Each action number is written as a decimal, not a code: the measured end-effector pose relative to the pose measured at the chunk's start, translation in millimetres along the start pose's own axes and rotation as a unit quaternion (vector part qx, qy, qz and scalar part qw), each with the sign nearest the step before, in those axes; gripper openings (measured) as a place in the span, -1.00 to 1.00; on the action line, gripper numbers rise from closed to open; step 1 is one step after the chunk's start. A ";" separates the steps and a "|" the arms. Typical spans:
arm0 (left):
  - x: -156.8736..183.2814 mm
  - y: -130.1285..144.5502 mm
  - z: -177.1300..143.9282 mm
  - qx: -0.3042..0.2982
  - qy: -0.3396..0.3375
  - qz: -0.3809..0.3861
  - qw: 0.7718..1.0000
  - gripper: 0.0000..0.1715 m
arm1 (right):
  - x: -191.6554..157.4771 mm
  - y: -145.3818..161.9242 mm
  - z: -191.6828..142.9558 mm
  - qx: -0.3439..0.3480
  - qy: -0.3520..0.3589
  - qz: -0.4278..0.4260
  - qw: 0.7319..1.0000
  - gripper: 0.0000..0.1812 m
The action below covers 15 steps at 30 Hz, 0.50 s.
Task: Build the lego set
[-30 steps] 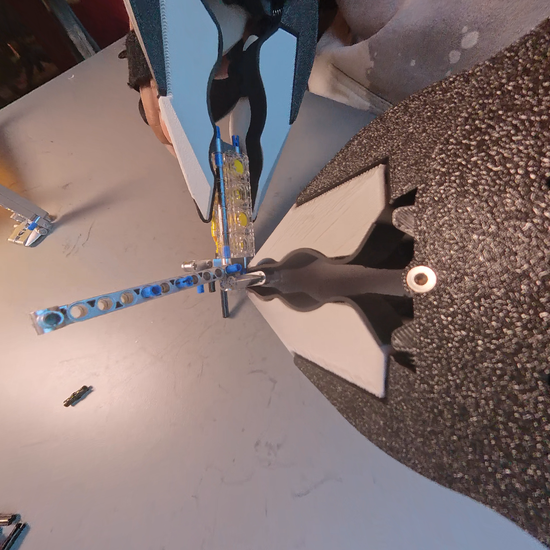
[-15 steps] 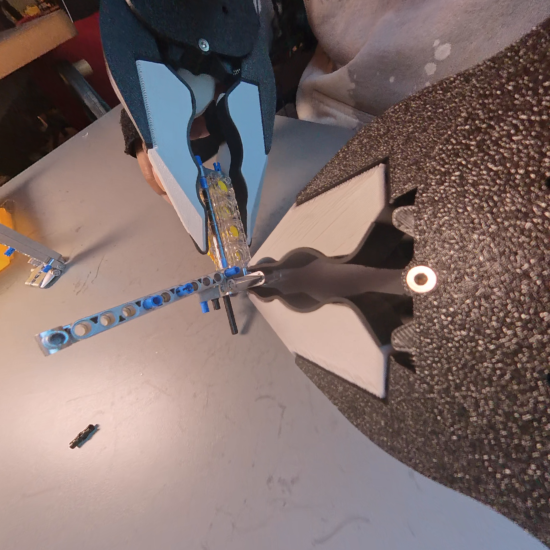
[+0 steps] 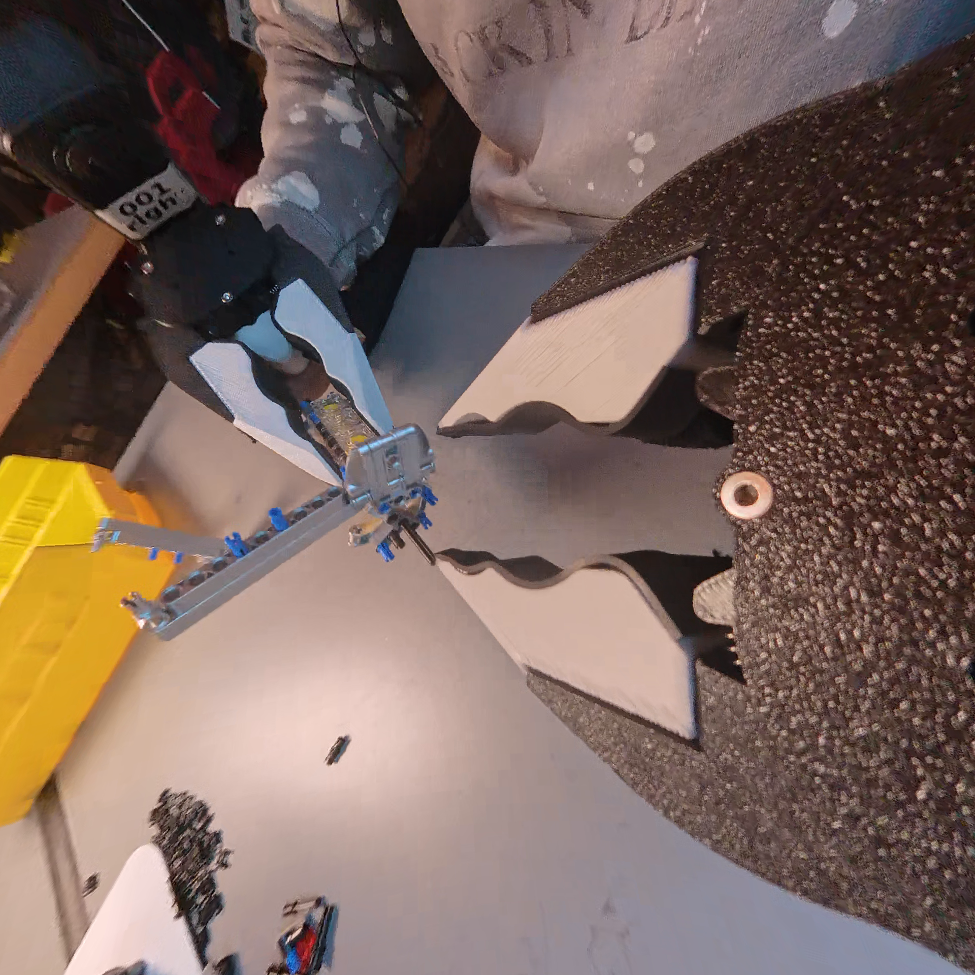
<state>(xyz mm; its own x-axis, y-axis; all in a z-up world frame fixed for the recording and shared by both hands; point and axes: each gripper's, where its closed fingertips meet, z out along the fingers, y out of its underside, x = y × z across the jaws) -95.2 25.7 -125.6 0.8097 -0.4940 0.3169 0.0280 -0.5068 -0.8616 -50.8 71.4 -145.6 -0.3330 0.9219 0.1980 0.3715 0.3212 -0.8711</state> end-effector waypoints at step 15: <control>36.7 -19.6 10.6 0.044 0.017 0.155 0.987 -0.64 | -28.3 -28.8 -19.6 0.107 -0.258 0.112 0.954 -0.72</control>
<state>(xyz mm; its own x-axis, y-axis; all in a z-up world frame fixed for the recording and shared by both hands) -59.8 25.0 -101.3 0.7669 -0.6402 0.0456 -0.1650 -0.2653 -0.9499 -35.1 40.2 -117.3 -0.6685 0.7152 -0.2038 0.3167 0.0258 -0.9482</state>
